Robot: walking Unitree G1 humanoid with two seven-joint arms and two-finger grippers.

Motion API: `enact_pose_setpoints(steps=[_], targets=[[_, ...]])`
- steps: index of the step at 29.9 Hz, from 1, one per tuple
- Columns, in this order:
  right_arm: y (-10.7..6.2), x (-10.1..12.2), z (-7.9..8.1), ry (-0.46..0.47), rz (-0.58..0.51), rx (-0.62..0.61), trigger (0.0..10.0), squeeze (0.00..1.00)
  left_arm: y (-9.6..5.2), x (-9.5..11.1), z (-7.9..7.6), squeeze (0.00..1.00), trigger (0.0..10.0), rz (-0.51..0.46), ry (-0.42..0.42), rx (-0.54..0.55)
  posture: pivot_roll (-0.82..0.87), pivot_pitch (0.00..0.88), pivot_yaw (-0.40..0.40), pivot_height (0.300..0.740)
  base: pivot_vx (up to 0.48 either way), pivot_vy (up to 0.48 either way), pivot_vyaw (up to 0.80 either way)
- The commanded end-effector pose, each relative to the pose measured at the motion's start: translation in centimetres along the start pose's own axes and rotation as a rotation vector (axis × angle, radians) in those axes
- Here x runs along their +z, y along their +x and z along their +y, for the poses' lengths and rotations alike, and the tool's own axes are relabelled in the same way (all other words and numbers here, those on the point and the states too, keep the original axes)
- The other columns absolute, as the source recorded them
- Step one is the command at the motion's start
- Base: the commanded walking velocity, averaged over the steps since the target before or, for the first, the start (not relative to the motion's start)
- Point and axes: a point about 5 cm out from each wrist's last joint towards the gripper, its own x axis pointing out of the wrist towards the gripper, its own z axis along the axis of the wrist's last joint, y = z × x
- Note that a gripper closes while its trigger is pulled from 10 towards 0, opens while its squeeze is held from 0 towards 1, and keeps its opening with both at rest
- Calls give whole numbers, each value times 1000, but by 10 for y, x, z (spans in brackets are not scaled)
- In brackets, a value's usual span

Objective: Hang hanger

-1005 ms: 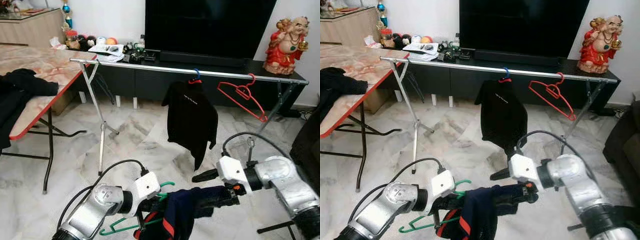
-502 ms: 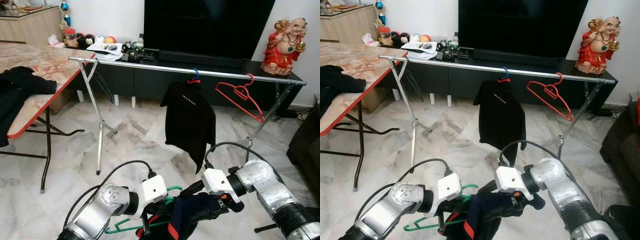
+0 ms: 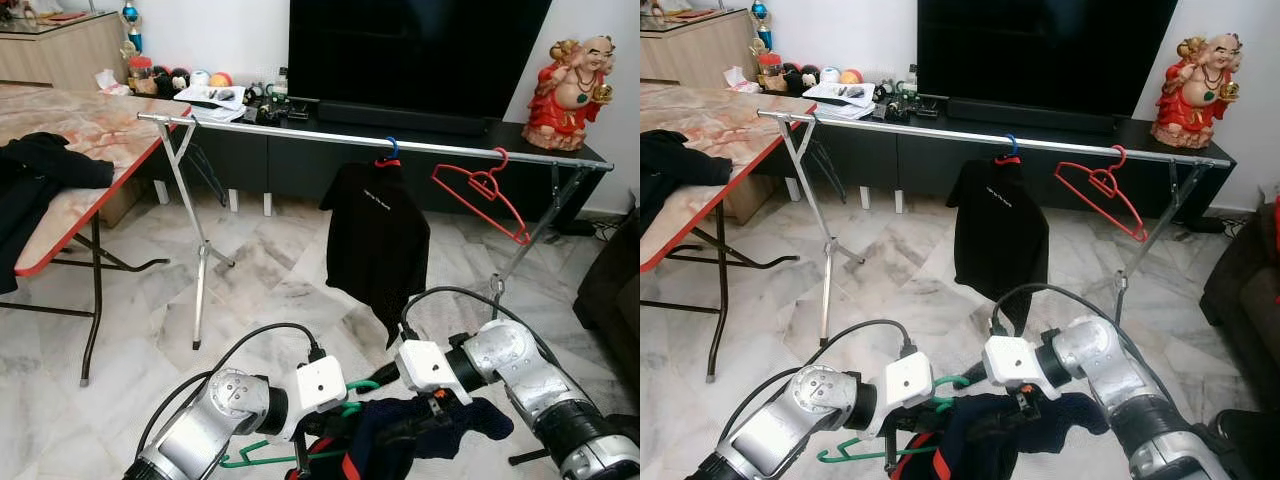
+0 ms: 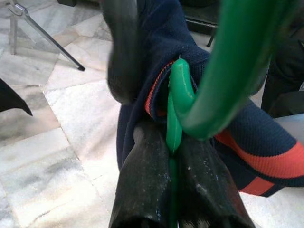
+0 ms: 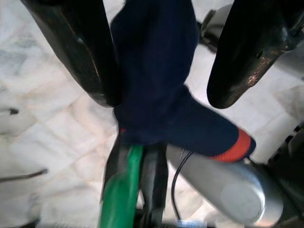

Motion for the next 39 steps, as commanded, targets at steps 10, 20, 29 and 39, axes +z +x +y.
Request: enact_pose_setpoints(steps=[10, 20, 29, 39], targets=[[9, -4, -1, -6, 44, 15, 7137, 0, 4, 17, -2, 0, 10000, -31, 62, -20, 109, 0, -95, 740, 0, 0, 0], [15, -5, -2, 18, 31, 17, 0, 0, 6, 23, -4, 0, 10000, -54, 70, -23, 117, 0, -98, 740, 0, 0, 0], [17, -6, 1, 22, 31, 48, 0, 0, 4, 27, -2, 0, 10000, -62, 82, -14, 119, 0, -100, 740, 0, 0, 0], [16, -6, 3, 24, 33, 82, 0, 0, -1, 34, 3, 0, 10000, -71, 132, 11, 120, 0, -104, 740, 0, 0, 0]])
